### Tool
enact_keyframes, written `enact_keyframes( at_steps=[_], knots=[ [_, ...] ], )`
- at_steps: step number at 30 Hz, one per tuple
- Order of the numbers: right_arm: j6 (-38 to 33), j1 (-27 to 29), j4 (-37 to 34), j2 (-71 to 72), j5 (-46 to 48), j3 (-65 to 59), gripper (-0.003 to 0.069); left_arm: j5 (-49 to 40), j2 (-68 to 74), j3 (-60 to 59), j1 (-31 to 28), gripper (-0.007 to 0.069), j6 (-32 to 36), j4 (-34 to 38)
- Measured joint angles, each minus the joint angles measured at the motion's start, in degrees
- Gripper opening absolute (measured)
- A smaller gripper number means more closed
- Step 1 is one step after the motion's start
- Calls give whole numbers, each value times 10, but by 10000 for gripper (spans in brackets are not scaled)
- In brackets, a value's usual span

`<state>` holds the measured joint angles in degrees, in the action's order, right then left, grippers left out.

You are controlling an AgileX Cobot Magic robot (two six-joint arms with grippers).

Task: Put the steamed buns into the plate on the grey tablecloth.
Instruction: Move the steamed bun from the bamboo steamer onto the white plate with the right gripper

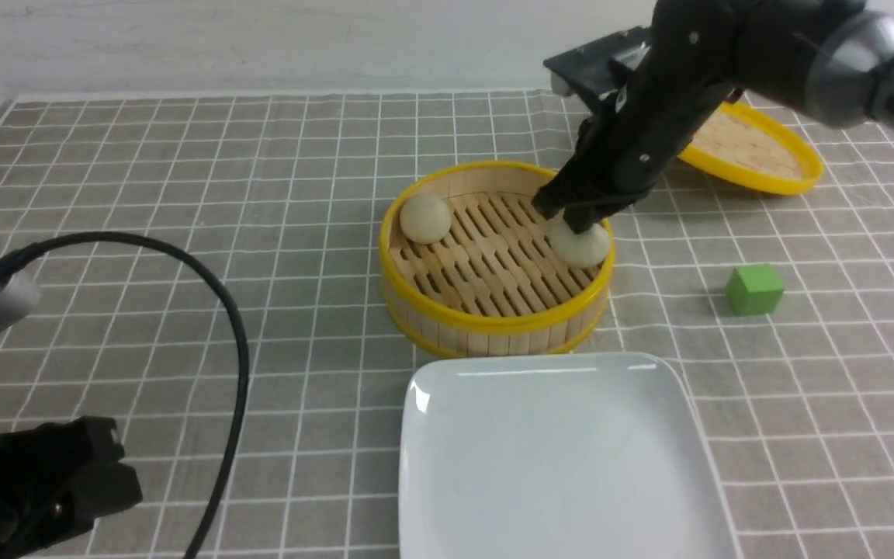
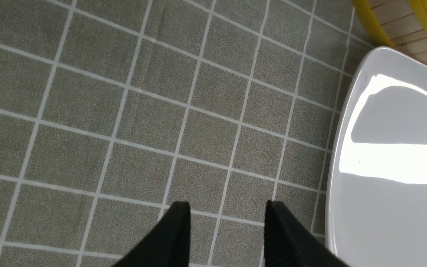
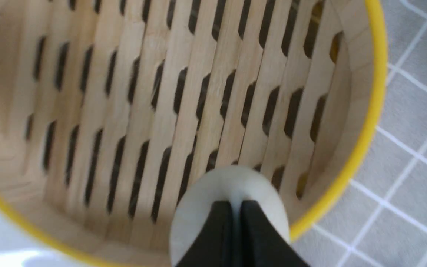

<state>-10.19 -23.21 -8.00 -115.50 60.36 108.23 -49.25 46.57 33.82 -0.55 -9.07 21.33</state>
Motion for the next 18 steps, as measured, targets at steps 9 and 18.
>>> enact_keyframes(
  at_steps=[9, 18],
  knots=[
    [47, -21, -63, 200, 72, -178, 15, 8, 0, 0, 0, 306, 0, -7],
    [49, -94, -95, 198, -181, -463, 93, 49, 0, 0, 0, 306, 0, -23]
  ],
)
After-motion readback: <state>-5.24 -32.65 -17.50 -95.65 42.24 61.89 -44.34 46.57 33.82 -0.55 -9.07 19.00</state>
